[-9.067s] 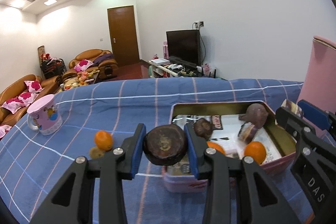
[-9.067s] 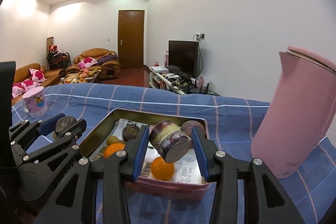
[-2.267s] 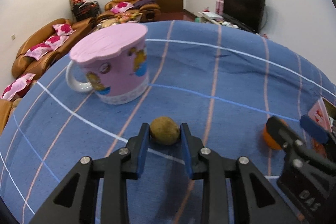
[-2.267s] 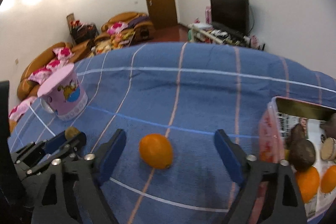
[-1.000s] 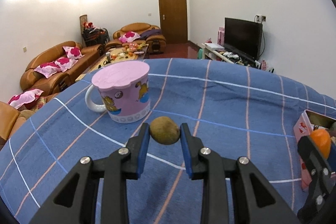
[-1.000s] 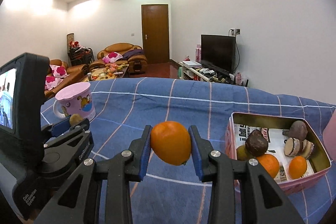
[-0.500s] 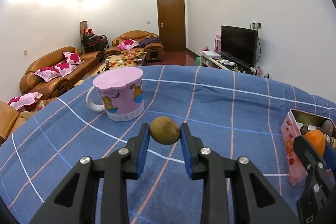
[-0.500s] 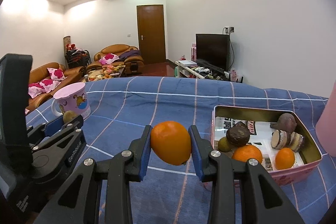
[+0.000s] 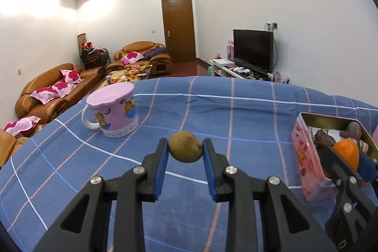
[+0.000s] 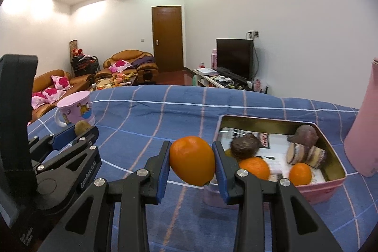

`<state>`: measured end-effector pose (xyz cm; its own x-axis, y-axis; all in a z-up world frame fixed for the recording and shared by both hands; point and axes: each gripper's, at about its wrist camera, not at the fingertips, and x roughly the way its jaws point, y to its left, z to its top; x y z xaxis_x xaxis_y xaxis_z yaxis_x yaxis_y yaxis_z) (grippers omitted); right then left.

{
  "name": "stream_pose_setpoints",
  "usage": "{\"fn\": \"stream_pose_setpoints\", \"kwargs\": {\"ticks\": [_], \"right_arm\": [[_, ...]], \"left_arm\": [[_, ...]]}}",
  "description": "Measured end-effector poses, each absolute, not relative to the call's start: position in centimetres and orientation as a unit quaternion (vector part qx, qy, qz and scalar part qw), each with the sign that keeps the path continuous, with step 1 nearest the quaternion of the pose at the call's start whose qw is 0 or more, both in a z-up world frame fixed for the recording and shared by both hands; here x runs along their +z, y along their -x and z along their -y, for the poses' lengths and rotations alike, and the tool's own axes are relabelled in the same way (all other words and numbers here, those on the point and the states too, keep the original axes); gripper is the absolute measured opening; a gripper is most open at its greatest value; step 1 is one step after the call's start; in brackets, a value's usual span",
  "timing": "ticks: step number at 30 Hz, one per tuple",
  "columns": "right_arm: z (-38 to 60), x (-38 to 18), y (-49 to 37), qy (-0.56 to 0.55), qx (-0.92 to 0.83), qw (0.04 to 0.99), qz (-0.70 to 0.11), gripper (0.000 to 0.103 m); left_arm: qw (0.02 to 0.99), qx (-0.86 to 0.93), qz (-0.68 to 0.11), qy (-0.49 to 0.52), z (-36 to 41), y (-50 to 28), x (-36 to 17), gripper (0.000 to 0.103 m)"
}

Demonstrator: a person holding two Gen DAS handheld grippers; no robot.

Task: Organize fruits
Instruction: 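Lift and carry the kiwi and orange with both grippers over the tin box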

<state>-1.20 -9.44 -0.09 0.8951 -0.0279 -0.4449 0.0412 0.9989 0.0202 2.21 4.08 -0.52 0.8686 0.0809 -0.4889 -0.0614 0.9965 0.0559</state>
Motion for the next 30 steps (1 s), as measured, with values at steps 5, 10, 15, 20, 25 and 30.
{"fn": "stream_pose_setpoints", "kwargs": {"ticks": [5, 10, 15, 20, 25, 30], "right_arm": [[10.6, 0.0, 2.0, -0.009, -0.026, 0.974, -0.223, 0.037], [11.9, 0.2, 2.9, -0.004, -0.036, 0.975, -0.217, 0.037], [13.3, 0.3, 3.2, -0.011, -0.042, 0.975, -0.220, 0.037], [14.3, 0.4, 3.8, -0.004, -0.046, 0.975, -0.217, 0.037], [16.0, 0.3, 4.1, -0.006, -0.056, 0.974, -0.218, 0.037], [17.9, 0.5, 4.5, -0.008, -0.070, 0.974, -0.216, 0.037]], "left_arm": [[0.967, 0.024, -0.251, -0.026, -2.6, -1.8, -0.4, 0.031], [0.967, 0.012, -0.252, -0.030, -1.1, -1.5, -0.5, 0.031], [0.967, -0.001, -0.254, -0.035, 0.5, -1.2, -0.4, 0.031], [0.967, -0.016, -0.252, -0.044, 2.3, -1.0, -0.3, 0.031], [0.966, -0.029, -0.252, -0.046, 3.8, -0.9, -0.3, 0.031], [0.965, -0.044, -0.255, -0.046, 5.4, -0.9, -0.3, 0.031]]}}
